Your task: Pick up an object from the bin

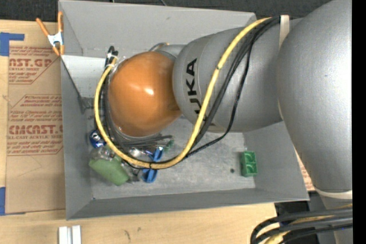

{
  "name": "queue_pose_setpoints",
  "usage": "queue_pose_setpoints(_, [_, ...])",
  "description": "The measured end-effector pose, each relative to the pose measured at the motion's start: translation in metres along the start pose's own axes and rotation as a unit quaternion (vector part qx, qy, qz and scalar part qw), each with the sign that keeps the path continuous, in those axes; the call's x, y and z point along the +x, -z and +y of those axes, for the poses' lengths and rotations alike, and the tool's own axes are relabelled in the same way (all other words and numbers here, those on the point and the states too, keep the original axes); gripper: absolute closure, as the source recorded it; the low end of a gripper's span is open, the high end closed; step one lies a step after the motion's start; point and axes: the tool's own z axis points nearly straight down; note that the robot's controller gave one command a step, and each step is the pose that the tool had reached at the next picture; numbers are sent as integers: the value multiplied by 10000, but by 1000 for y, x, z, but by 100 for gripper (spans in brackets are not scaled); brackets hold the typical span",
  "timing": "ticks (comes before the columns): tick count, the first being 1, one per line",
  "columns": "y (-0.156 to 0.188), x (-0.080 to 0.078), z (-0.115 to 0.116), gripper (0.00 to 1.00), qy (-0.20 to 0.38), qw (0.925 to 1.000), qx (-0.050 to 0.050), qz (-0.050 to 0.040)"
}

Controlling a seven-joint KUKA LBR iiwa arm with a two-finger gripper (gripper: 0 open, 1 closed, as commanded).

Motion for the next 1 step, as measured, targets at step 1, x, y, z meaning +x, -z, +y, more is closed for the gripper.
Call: queue_pose_setpoints(1, [26, -1, 0, 100, -3, 10000, 8, -9])
